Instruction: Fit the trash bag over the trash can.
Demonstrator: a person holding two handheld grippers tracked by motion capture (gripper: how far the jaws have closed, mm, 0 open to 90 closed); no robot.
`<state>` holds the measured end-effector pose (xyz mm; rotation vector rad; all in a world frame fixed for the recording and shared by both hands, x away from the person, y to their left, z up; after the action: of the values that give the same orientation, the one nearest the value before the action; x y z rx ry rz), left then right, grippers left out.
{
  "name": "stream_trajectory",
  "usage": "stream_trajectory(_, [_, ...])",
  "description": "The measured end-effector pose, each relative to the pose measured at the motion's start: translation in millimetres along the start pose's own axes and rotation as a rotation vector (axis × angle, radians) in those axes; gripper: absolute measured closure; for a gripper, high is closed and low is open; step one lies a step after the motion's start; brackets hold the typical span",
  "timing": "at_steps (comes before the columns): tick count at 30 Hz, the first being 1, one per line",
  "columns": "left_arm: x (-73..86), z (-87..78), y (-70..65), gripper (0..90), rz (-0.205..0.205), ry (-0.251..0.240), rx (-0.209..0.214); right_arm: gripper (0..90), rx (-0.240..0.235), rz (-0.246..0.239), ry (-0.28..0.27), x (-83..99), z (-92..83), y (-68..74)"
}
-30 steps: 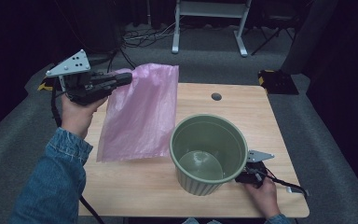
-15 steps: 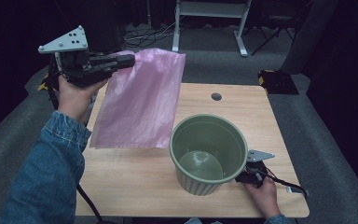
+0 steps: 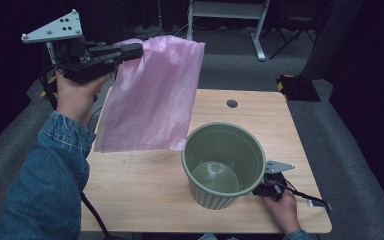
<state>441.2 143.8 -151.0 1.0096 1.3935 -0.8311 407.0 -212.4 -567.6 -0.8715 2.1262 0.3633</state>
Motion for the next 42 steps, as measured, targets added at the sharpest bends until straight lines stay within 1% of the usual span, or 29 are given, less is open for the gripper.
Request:
stream_trajectory(2, [-1.2,2.7,-3.0,89.5,0.002,-0.003,0.007,39.9,0.000,0.000,0.000,0.0,0.0,0.0])
stream_trajectory(7, [3.6,22.5,-12.3,89.5,0.005,0.032,0.037,39.9,0.000,0.000,0.000,0.0,0.0,-0.1])
stream_trajectory(15, [8.0,51.0,-22.5,89.4,-0.006,0.044,0.077,39.8,-0.004,0.004,0.000,0.0,-0.1,-0.2])
stream_trajectory(19, [9.3,63.1,-26.3,89.4,-0.011,0.040,0.095,39.8,-0.005,0.006,0.000,0.0,-0.1,-0.2])
stream_trajectory(20, [10.3,69.3,-28.0,89.4,-0.014,0.043,0.104,39.8,-0.005,0.006,0.000,0.0,-0.1,-0.2])
stream_trajectory(22, [10.7,72.5,-29.1,89.4,-0.017,0.044,0.110,39.7,-0.005,0.007,0.000,0.0,-0.2,-0.2])
stream_trajectory(24, [11.8,79.1,-31.3,89.4,-0.018,0.050,0.117,39.7,-0.005,0.007,0.000,0.0,-0.2,-0.2])
stream_trajectory(28, [14.0,92.9,-36.5,89.4,-0.013,0.066,0.136,39.7,-0.004,0.004,-0.002,-0.1,-0.1,-0.5])
stream_trajectory(39, [17.2,131.4,-52.5,89.4,-0.004,0.094,0.195,39.7,-0.006,0.006,0.000,0.0,-0.2,-0.2])
stream_trajectory(40, [17.9,137.5,-55.1,89.4,-0.001,0.101,0.202,39.7,-0.006,0.006,0.000,0.0,-0.2,-0.2])
stream_trajectory(42, [18.3,140.2,-56.3,89.4,0.002,0.106,0.206,39.7,-0.006,0.006,0.000,0.0,-0.2,-0.2])
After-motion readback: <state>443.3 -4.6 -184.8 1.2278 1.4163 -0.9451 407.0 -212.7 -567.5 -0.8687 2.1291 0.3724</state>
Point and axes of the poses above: each handheld gripper's, and its own axes: z roughly forward along the jaws, x roughly out of its underside, y roughly to its left, the point moved 10 cm from there along z, roughly forward along the jaws, and after that the axes turned 6 degrees about x, right-handed, at the moved point
